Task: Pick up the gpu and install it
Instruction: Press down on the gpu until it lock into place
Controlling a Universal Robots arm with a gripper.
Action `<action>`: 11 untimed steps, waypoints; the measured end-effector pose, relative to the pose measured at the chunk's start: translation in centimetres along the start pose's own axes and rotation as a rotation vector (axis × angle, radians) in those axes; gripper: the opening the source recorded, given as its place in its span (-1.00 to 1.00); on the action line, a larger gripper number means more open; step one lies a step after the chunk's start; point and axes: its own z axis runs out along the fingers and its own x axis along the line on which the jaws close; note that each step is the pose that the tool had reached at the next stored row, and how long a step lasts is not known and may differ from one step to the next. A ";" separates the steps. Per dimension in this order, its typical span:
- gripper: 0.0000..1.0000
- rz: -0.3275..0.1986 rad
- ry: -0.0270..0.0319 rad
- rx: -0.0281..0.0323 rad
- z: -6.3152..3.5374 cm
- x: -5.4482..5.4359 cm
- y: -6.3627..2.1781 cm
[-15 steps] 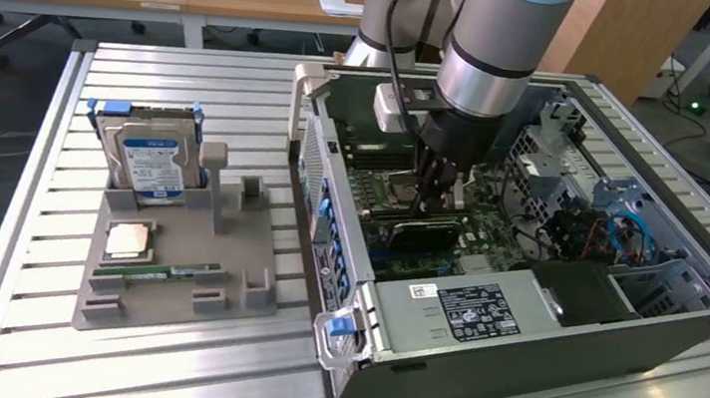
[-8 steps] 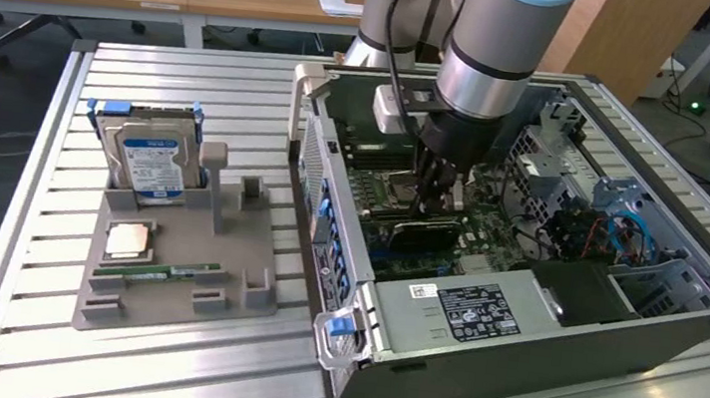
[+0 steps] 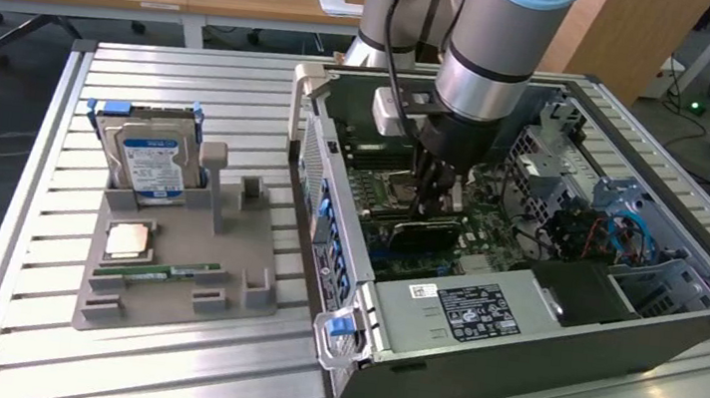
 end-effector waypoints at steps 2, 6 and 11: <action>-0.79 0.000 -0.0001 0.0001 0.04 -0.1 0.01; -0.79 0.000 0.0000 0.0000 0.04 -0.1 0.01; -0.79 0.000 0.0001 0.0000 0.06 -0.2 0.02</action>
